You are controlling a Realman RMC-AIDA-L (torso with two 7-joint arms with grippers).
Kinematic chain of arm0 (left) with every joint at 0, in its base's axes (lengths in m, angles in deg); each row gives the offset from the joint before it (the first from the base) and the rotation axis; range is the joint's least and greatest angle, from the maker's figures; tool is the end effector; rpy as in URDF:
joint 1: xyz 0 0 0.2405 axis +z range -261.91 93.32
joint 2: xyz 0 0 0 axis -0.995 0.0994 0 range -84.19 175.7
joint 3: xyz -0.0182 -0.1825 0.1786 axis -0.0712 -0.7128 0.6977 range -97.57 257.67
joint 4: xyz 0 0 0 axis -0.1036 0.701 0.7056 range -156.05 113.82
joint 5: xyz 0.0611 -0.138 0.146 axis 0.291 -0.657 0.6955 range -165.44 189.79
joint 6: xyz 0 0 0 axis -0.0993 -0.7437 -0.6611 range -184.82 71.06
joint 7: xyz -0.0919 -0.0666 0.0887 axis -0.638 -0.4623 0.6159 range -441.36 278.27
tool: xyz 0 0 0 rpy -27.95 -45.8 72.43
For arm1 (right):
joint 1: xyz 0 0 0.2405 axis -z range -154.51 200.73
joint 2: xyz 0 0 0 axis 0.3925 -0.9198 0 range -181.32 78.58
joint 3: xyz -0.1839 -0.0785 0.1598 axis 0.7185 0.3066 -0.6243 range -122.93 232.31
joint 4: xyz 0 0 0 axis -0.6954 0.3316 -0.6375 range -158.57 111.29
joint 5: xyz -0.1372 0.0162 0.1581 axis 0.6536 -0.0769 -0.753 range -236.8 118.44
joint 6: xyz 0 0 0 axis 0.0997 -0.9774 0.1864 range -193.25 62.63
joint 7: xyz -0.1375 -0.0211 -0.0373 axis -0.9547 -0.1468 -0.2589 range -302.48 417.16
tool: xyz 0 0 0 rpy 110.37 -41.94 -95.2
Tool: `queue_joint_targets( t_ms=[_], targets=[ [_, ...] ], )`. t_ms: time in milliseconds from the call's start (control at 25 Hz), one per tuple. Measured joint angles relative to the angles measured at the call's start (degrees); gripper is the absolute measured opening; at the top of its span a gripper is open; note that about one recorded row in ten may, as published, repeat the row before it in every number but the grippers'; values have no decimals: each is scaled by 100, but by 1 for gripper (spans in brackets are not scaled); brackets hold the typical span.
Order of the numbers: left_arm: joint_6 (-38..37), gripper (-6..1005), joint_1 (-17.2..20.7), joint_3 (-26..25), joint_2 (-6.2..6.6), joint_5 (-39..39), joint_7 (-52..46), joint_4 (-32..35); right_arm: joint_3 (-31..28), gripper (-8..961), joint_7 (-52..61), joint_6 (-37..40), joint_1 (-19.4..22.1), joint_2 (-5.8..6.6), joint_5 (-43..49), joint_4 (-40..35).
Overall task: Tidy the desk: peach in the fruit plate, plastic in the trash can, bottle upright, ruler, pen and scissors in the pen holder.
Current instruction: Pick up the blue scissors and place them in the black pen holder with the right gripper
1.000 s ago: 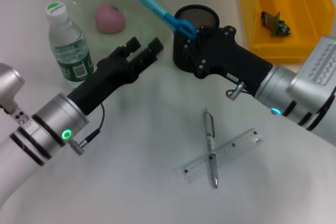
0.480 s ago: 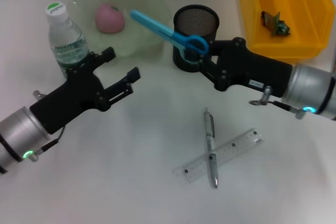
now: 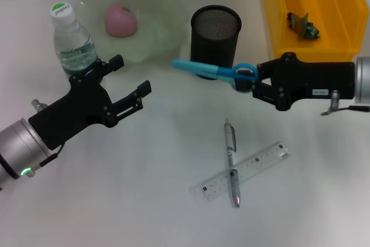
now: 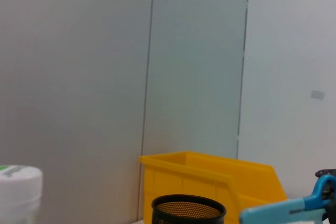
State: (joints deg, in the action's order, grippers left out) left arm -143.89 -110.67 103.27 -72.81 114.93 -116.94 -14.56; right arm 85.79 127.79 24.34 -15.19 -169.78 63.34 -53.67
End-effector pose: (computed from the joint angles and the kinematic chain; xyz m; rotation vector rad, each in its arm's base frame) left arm -0.2919 0.2856 -0.0410 -2.2976 -0.3965 -0.9771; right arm 0.2416 0.3485 -0.0128 -2.7991 0.4384 0.6992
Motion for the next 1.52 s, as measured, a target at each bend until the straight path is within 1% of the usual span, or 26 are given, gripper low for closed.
queue_joint_targets(
  t_ms=[40, 80, 160, 240, 480, 680, 800, 920, 1160, 1360, 1520],
  targets=[
    [0, 802, -8, 7, 0, 0, 0, 1, 410, 86, 370, 52, -16, 61, 47, -322],
    [1, 802, -16, 8, 0, 0, 1, 5, 410, 86, 370, 52, -16, 61, 47, -322],
    [3, 802, -17, 8, 0, -1, 1, 7, 746, 87, 635, 86, -4, 89, 61, -655],
    [24, 801, -20, 9, -2, -4, 2, 11, 876, 88, 716, 153, 33, 89, 67, -987],
    [75, 801, -28, 14, -17, -9, 6, -13, 823, 92, 760, 227, 199, 64, -154, -1520],
    [119, 801, -23, 16, -27, -21, 7, -39, 678, 94, 969, 180, 292, 75, -183, -1810],
    [144, 801, -20, 16, -34, -13, 7, -50, 487, 96, 1077, 12, 298, 89, -185, -1843],
    [147, 801, -19, 16, -36, -8, 7, -55, 468, 97, 1284, -311, 298, 91, -185, -1880],
    [149, 801, -8, 16, -40, -8, 7, -116, 530, 100, 1583, -622, 236, 121, -119, -1894],
    [149, 801, 0, 16, -37, -10, 7, -120, 538, 103, 1846, -671, 116, 141, 153, -1929],
    [149, 801, 1, 16, -35, -10, 7, -120, 584, 105, 2225, -607, -2, 154, 451, -2148]
  ],
)
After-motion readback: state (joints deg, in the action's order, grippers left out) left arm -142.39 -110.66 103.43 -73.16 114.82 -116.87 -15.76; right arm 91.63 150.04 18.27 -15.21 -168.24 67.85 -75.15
